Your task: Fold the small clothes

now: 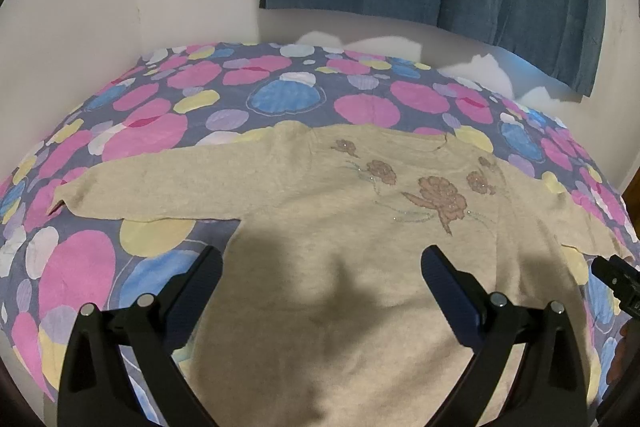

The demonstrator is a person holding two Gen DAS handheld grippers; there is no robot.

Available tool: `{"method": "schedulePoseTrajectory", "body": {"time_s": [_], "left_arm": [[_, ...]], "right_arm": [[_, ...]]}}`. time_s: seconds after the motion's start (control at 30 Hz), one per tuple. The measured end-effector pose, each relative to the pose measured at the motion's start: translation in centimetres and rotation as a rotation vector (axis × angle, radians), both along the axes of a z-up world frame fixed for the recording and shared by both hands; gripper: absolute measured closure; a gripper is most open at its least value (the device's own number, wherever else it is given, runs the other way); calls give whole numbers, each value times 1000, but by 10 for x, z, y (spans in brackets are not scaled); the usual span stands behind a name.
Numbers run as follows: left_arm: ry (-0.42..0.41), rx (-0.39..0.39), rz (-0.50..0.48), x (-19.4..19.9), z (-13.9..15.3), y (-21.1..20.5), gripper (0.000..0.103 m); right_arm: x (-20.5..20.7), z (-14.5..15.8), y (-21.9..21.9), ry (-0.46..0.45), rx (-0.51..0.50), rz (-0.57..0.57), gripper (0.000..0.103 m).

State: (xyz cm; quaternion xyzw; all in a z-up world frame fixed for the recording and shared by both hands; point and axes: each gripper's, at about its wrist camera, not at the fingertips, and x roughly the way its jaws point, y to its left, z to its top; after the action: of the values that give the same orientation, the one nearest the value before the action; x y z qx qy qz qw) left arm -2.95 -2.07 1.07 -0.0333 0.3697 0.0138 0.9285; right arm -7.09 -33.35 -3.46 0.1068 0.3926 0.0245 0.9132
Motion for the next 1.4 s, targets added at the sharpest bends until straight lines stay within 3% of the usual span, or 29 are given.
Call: {"method": "schedulePoseTrajectory", "body": {"time_s": [1.4], "left_arm": [[16, 5, 19, -5, -8, 16, 4]], "right_arm": [[0, -9, 2, 2, 8, 2, 2]]}}
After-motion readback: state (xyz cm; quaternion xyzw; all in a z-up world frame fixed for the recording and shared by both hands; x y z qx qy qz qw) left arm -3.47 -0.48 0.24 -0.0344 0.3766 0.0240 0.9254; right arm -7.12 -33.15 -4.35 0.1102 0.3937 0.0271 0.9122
